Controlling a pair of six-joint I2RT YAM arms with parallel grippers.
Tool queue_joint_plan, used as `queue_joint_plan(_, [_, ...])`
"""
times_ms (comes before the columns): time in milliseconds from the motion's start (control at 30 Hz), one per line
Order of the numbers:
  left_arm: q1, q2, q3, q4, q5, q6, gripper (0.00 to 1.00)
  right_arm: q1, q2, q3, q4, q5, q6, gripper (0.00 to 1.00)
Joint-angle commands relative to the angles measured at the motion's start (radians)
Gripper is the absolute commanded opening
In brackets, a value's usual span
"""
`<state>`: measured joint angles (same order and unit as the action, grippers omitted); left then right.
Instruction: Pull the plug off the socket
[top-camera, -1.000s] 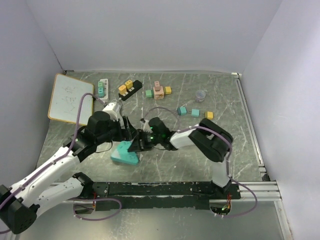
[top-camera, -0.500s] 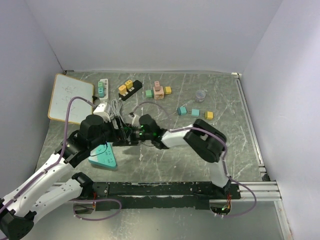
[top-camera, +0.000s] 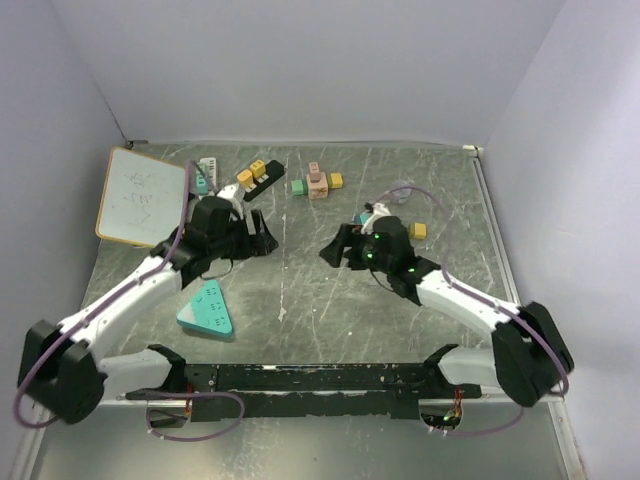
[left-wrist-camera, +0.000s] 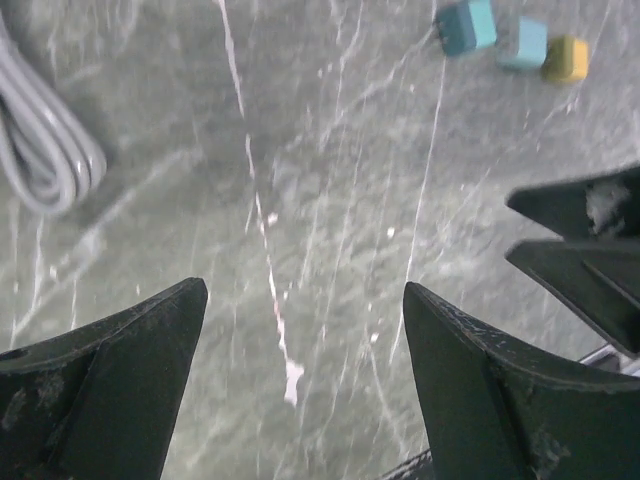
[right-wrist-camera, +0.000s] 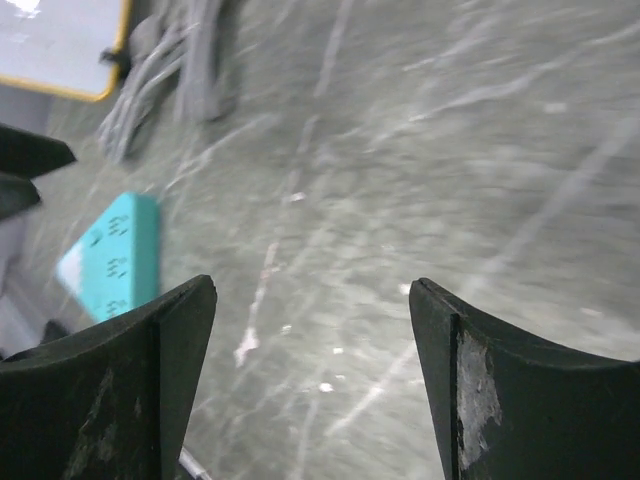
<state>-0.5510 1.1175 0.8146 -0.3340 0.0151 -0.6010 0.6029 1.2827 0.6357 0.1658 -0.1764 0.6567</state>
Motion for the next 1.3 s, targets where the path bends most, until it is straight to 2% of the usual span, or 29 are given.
queue_joint_plan(0, [0.122, 0.179, 0.116, 0.202, 0.25, 0.032, 0.9, -0.091, -0.127, -0.038, -0.189, 0.117, -0.115, 0.79])
queue_joint_plan(167, [0.14, 0.488, 0.317, 0.252, 0.308, 0.056, 0.89, -0.173, -0.226, -0.057, -0.257, 0.151, -0.154, 0.82])
queue_joint_plan(333, [0.157, 0.718, 0.491, 0.374, 0.406, 0.029, 0.86, -0.206, -0.253, -0.079, -0.249, 0.108, -0.153, 0.83])
queue_joint_plan(533, [0.133, 0.933, 0.821, 0.196, 0.204, 0.119, 0.8, -0.218, -0.251, -0.085, -0.256, 0.094, -0.163, 0.82])
queue_joint_plan(633, [0.106, 1.006, 0.943, 0.116, 0.051, 0.136, 0.77, -0.221, -0.255, -0.09, -0.256, 0.088, -0.158, 0.82])
queue_joint_plan(867, [0.036, 1.199, 1.208, 0.004, -0.136, 0.141, 0.76, -0.225, -0.261, -0.1, -0.26, 0.068, -0.143, 0.82])
queue_joint_plan(1067, [-0.003, 1.274, 1.282, 0.047, -0.162, 0.162, 0.77, -0.226, -0.282, -0.113, -0.269, 0.058, -0.124, 0.82])
queue_joint_plan(1267, [-0.032, 1.294, 1.312, 0.02, -0.317, 0.208, 0.63, -0.226, -0.306, -0.116, -0.29, 0.065, -0.118, 0.82])
